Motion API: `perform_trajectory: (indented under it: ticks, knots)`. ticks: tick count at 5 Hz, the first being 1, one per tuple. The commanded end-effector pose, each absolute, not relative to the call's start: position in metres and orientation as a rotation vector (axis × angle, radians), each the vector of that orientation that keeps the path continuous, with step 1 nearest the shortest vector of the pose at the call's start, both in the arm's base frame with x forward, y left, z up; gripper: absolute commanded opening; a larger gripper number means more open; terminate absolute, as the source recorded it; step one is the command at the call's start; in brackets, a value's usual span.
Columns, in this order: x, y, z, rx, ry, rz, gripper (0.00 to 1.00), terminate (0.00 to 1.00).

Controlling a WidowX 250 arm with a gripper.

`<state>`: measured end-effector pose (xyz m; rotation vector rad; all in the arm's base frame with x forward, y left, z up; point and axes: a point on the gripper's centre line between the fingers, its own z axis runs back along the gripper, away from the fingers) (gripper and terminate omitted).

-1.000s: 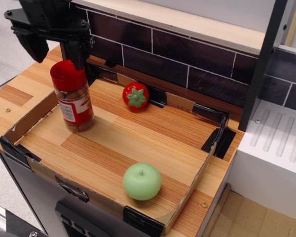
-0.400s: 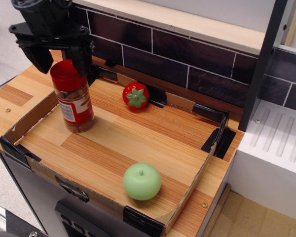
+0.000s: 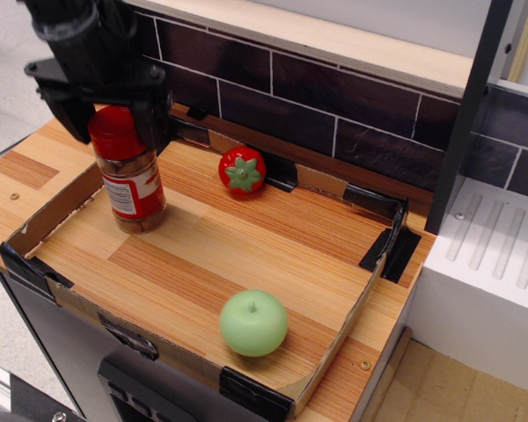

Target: Topple basil bottle

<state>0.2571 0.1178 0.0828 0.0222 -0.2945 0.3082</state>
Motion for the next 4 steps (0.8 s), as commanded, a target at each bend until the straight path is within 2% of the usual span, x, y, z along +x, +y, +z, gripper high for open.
perform_trajectory:
  ticks: [1,2,4]
  knots:
    - [0.258,0.119,0.082,0.085,-0.375,0.316,0.0,0.0]
    - [0.255,0.114,0.092,0.058,-0.36,0.338,0.0,0.0]
    - [0.233,0.088,0.121,-0.002,-0.231,0.407,0.0,0.0]
